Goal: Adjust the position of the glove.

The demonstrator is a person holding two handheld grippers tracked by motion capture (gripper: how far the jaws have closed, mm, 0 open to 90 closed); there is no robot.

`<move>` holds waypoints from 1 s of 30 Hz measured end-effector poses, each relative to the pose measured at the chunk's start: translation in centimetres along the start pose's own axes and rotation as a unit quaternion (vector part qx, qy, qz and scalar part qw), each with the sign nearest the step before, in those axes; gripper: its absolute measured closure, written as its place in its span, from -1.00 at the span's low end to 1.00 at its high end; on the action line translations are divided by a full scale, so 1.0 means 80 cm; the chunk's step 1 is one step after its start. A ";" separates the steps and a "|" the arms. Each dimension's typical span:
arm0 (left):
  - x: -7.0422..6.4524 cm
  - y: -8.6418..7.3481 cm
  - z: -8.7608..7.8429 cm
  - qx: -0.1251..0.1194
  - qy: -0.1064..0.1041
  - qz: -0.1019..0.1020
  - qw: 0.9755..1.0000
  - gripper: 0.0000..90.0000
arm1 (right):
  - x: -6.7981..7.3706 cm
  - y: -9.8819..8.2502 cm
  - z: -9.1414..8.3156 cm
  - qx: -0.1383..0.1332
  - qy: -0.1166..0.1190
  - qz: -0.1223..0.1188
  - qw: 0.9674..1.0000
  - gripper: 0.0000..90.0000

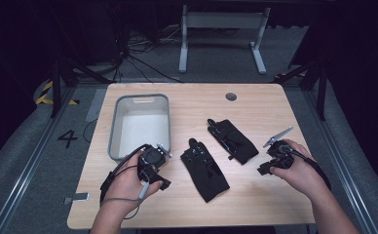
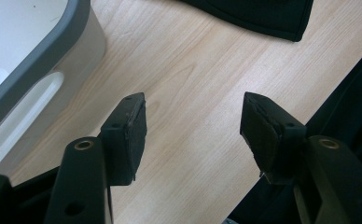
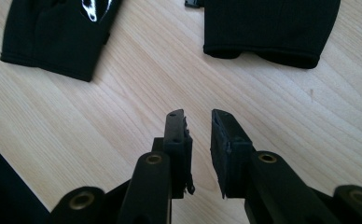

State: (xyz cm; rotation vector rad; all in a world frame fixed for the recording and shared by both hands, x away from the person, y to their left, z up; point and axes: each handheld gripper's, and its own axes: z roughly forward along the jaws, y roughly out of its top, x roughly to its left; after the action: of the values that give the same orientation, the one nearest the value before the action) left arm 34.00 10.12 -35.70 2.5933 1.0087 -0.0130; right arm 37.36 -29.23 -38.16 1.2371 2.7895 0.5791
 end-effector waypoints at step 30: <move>-0.015 0.003 -0.003 -0.027 -0.017 0.006 0.999 0.24 | 0.081 0.026 0.019 -0.036 0.044 -0.014 0.998 0.63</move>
State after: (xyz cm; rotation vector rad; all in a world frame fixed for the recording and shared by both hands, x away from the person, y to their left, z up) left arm 33.24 9.22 -35.19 2.5425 0.9676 -0.0252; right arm 34.70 -22.77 -38.07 1.1856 2.8235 0.7428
